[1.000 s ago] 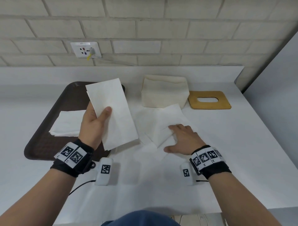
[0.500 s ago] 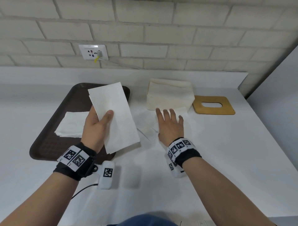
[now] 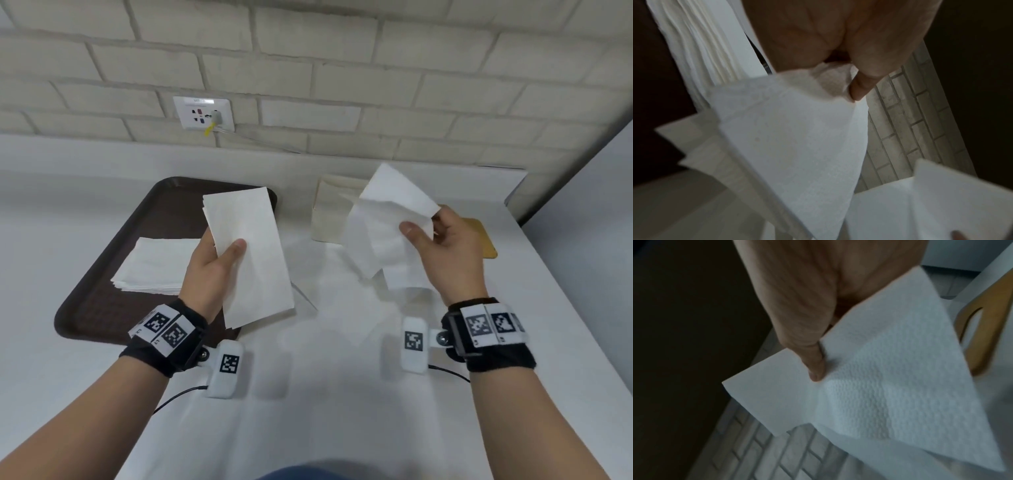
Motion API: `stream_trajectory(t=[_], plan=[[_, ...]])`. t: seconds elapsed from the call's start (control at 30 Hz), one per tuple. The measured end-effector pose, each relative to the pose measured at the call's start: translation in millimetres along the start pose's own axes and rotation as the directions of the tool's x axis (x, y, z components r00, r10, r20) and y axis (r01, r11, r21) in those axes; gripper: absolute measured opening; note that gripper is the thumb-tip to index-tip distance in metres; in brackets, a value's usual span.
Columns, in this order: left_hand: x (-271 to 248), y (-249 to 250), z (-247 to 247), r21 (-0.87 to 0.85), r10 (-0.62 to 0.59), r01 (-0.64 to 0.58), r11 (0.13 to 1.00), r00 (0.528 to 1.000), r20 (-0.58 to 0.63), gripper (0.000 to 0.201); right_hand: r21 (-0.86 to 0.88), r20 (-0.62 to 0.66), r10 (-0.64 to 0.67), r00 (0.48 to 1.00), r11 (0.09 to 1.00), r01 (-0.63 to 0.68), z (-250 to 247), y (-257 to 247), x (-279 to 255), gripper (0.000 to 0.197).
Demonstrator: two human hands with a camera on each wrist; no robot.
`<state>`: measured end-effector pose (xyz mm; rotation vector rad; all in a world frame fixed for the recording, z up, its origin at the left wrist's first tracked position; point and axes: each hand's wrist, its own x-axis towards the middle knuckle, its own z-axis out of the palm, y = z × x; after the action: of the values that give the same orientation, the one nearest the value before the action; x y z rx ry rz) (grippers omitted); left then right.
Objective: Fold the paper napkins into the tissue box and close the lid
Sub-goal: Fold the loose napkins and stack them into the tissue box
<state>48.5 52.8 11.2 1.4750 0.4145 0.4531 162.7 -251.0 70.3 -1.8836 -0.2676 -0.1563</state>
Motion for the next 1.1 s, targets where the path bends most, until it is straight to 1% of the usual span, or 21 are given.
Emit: stream_trajectory(t=[0.07, 0.17, 0.27, 0.33, 0.4, 0.47, 0.53, 0.6, 0.67, 0.7, 0.8, 0.83, 0.9, 1.0, 1.03, 1.1], plan=[[2, 0, 8, 0.011, -0.018, 0.018, 1.000, 1.000, 0.006, 0.032, 0.142, 0.042, -0.022, 0.999, 0.990, 0.016, -14, -21, -5, 0.022], [6, 1, 21, 0.008, -0.036, 0.036, 0.999, 0.999, 0.034, 0.029, 0.340, 0.165, -0.085, 0.983, 0.940, 0.025, -33, -47, -16, 0.029], [3, 1, 39, -0.033, -0.064, 0.067, 0.997, 0.992, 0.106, 0.029, 0.492, 0.282, -0.101, 0.954, 0.869, -0.053, -40, -52, -23, 0.029], [-3, 0, 53, -0.032, -0.101, 0.109, 0.994, 0.977, 0.189, 0.030, 0.525, 0.344, -0.058, 0.937, 0.840, -0.140, -31, -43, -23, 0.025], [-7, -6, 65, 0.022, -0.128, 0.127, 0.992, 0.950, 0.286, 0.030, 0.516, 0.401, 0.022, 0.916, 0.821, -0.246, -19, -30, -21, 0.024], [-10, -11, 74, 0.052, -0.143, 0.134, 0.990, 0.921, 0.362, 0.031, 0.493, 0.455, 0.105, 0.884, 0.797, -0.349, -9, -20, -19, 0.026], [-13, -13, 81, 0.027, -0.166, 0.170, 0.985, 0.903, 0.396, 0.032, 0.440, 0.480, 0.156, 0.863, 0.808, -0.391, -3, -11, -16, 0.026], [-18, -10, 87, -0.041, -0.194, 0.232, 0.972, 0.887, 0.418, 0.031, 0.322, 0.463, 0.192, 0.865, 0.873, -0.366, 3, -1, -12, 0.024], [-23, -10, 90, -0.101, -0.245, 0.314, 0.944, 0.872, 0.423, 0.029, 0.199, 0.429, 0.203, 0.880, 0.929, -0.312, 10, 8, -8, 0.022], [-24, -11, 91, -0.123, -0.268, 0.346, 0.930, 0.868, 0.417, 0.028, 0.163, 0.409, 0.209, 0.888, 0.941, -0.297, 13, 12, -6, 0.020], [-30, -11, 92, -0.182, -0.301, 0.411, 0.893, 0.847, 0.437, 0.042, 0.120, 0.339, 0.221, 0.914, 0.954, -0.275, 23, 17, -6, 0.015], [-32, -12, 92, -0.184, -0.289, 0.402, 0.897, 0.847, 0.446, 0.044, 0.113, 0.329, 0.216, 0.919, 0.957, -0.266, 27, 18, -6, 0.014], [-34, -17, 88, -0.164, -0.246, 0.344, 0.925, 0.868, 0.432, 0.043, 0.108, 0.325, 0.208, 0.923, 0.961, -0.255, 33, 20, -7, 0.015], [-34, -27, 78, -0.081, -0.187, 0.232, 0.969, 0.910, 0.370, 0.038, 0.096, 0.312, 0.198, 0.929, 0.967, -0.238, 37, 22, -9, 0.016], [-33, -28, 74, -0.057, -0.179, 0.212, 0.976, 0.919, 0.351, 0.037, 0.083, 0.294, 0.191, 0.936, 0.971, -0.224, 37, 23, -8, 0.014], [-32, -28, 65, -0.062, -0.166, 0.192, 0.979, 0.942, 0.290, 0.032, 0.070, 0.233, 0.184, 0.955, 0.976, -0.206, 31, 24, -5, 0.012]])
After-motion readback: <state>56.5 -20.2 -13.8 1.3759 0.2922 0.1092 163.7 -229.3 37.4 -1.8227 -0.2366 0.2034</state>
